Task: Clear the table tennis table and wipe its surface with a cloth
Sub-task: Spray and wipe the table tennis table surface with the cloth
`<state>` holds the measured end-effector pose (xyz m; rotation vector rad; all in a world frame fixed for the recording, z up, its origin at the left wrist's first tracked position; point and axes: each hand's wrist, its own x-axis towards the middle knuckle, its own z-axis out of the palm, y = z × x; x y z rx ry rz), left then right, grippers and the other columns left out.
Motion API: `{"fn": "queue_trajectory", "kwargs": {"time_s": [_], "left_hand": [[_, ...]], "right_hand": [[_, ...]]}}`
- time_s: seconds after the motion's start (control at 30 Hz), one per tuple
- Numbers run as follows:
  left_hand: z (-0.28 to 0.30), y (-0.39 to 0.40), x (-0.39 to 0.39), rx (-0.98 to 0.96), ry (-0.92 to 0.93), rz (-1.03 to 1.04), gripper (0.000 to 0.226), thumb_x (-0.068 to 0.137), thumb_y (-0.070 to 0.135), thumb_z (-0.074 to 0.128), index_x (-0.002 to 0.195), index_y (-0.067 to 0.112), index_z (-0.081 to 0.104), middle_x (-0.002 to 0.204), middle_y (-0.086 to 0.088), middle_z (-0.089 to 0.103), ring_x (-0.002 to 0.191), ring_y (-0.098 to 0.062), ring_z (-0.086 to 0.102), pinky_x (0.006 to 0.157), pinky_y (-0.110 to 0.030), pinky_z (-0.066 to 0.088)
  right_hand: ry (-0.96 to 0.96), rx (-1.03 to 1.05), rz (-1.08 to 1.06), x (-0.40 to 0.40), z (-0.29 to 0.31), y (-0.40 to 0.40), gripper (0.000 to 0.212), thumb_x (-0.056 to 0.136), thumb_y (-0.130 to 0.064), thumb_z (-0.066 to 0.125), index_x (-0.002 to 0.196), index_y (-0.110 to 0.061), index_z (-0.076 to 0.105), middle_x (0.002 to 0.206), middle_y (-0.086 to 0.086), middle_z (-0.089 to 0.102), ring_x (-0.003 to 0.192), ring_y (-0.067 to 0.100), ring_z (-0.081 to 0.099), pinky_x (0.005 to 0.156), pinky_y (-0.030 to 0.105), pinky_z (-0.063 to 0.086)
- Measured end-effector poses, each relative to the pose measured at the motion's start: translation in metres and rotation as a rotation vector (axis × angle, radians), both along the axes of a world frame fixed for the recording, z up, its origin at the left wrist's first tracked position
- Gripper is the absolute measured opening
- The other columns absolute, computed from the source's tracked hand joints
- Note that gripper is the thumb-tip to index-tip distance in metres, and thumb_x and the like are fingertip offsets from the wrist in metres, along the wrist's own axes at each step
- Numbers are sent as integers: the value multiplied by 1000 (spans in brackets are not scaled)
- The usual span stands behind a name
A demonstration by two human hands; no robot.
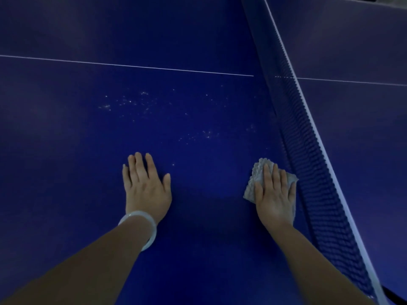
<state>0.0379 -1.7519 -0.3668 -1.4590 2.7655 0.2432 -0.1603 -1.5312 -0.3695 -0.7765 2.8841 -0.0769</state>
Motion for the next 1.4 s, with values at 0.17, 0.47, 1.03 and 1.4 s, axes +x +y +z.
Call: {"fn": "queue_trajectory", "kwargs": {"time_s": [0.17, 0.47, 1.03, 1.4], "left_hand": [[-1, -1, -3, 13, 5, 37, 73, 97, 50, 10, 155, 7, 4, 162, -16, 0, 150, -27, -9, 122, -45, -4], [4, 1, -5, 9, 18, 44, 72, 97, 48, 18, 155, 6, 9, 161, -18, 6, 150, -28, -3, 122, -45, -3], [1, 0, -3, -2, 7, 52, 72, 98, 51, 9, 155, 7, 10, 161, -16, 8, 150, -26, -4, 122, -44, -2], [0, -2, -4, -12, -27, 45, 72, 97, 50, 10, 154, 6, 13, 160, -18, 12, 150, -30, 2, 122, -48, 5]], "right_hand": [[-43, -38, -4, -48, 1, -57, 60, 101, -49, 5, 153, -28, -15, 164, 2, -10, 150, 18, -12, 120, 48, -11], [21, 32, 163, -55, -2, -3, 62, 97, -55, -7, 153, -30, -16, 163, -3, -11, 150, 15, -9, 121, 43, -11], [52, -4, 101, -120, -6, -75, 59, 102, -48, 0, 155, -25, -12, 164, 4, -2, 150, 21, -2, 121, 44, -10], [101, 61, 403, -128, -6, -111, 61, 99, -48, -5, 155, -24, -10, 164, 4, -2, 150, 24, 2, 122, 47, 0]]}}
